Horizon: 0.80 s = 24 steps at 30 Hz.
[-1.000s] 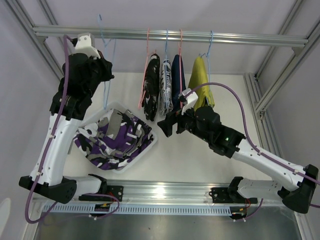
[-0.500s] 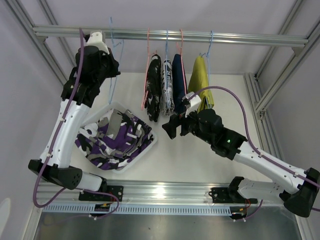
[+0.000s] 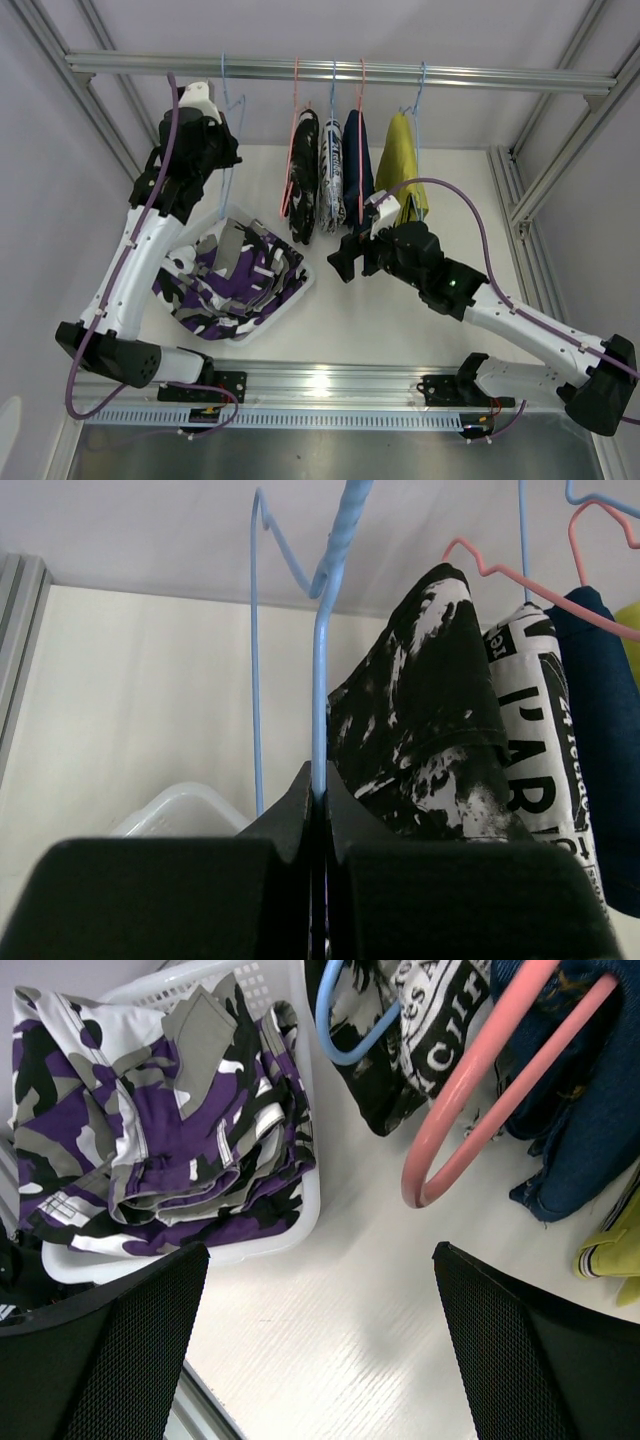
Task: Remove the trousers from the hanger
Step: Place the hanger at the clothesline.
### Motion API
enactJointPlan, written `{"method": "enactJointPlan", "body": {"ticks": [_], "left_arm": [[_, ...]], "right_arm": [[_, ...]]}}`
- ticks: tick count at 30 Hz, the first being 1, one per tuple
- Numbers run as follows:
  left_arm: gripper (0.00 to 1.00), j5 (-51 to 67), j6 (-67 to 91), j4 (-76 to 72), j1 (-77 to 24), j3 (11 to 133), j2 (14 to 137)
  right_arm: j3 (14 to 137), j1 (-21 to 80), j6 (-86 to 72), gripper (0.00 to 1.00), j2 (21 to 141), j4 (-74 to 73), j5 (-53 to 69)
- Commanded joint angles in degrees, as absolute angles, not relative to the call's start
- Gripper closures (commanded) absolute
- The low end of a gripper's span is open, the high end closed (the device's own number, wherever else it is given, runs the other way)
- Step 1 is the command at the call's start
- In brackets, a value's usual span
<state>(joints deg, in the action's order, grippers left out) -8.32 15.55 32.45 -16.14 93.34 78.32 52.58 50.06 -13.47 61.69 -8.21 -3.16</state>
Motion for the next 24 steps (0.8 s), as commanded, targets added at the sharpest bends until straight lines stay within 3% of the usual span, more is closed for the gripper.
{"method": "enactJointPlan", "body": {"ticks": [1, 11, 14, 15, 18, 21, 24], "left_arm": [[0.99, -7.5, 16.1, 31.8, -15.6, 90.2, 74.8], [0.96, -6.2, 17.4, 35.0, -15.7, 89.4, 72.9], [0.76, -5.4, 18.0, 35.7, -15.8, 89.4, 71.0], [0.64, -5.4, 18.1, 35.8, -15.9, 89.1, 70.5], [0.5, -5.9, 18.0, 36.6, -16.3, 88.7, 68.7], [0.45, -6.6, 17.9, 37.2, -16.3, 87.6, 67.2], [0.48, -7.5, 17.6, 39.4, -16.3, 88.1, 66.2]], "right_arm": [[51.5, 49.7, -14.0, 0.0, 62.1, -5.5, -2.2], [50.1, 49.1, -13.9, 0.01, 62.2, -5.0, -1.6], [49.9, 49.0, -13.9, 0.0, 62.4, -4.8, -1.2], [49.9, 48.9, -14.1, 0.0, 62.6, -4.7, -1.1], [49.8, 48.9, -14.2, 0.0, 62.9, -4.6, -0.9], [49.6, 49.0, -14.1, 0.01, 62.8, -4.7, -1.1], [49.3, 48.9, -14.0, 0.01, 62.7, -4.7, -1.4]]}}
